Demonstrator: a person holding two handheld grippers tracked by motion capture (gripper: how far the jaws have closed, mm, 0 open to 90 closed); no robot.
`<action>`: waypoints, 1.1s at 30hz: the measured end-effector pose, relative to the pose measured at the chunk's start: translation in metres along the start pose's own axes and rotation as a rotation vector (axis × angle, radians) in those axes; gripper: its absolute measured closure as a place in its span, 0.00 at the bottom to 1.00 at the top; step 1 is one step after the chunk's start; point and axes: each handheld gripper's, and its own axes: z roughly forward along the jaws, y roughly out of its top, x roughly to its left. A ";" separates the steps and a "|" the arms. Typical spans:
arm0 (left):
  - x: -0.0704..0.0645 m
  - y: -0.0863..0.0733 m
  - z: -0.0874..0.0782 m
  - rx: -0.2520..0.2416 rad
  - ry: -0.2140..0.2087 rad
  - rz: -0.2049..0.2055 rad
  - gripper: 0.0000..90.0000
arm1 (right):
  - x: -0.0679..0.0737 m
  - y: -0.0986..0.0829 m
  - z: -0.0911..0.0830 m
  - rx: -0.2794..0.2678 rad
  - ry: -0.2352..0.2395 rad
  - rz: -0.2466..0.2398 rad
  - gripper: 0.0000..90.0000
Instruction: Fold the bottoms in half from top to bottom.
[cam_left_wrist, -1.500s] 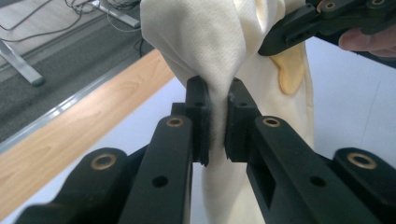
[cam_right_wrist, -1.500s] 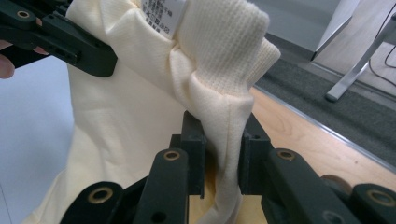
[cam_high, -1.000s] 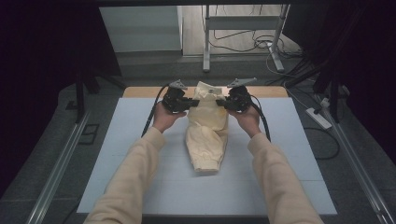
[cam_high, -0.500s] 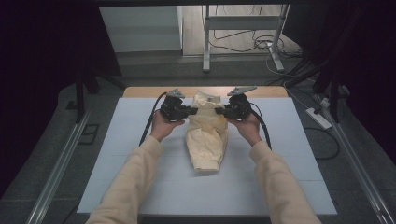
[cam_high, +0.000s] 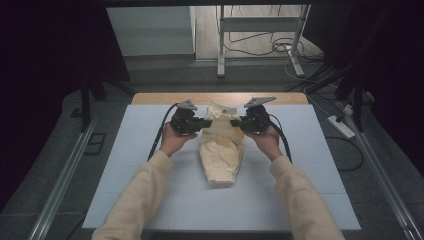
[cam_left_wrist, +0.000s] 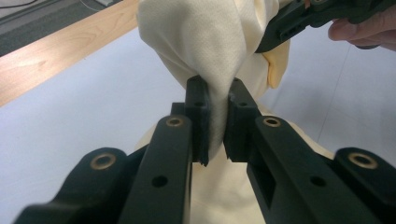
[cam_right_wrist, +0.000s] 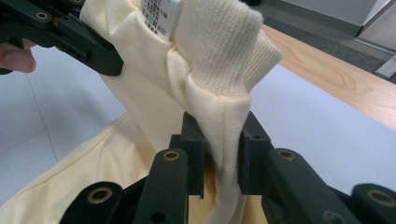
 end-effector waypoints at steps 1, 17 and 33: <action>0.000 -0.001 0.000 -0.001 -0.003 -0.002 0.90 | 0.000 -0.001 0.000 -0.001 0.002 -0.002 0.84; -0.012 -0.018 0.003 -0.006 -0.033 -0.008 0.90 | 0.009 -0.017 -0.002 0.014 0.012 -0.020 0.84; -0.019 -0.034 0.005 0.028 -0.037 -0.005 0.90 | 0.019 -0.030 -0.001 0.035 0.023 -0.040 0.83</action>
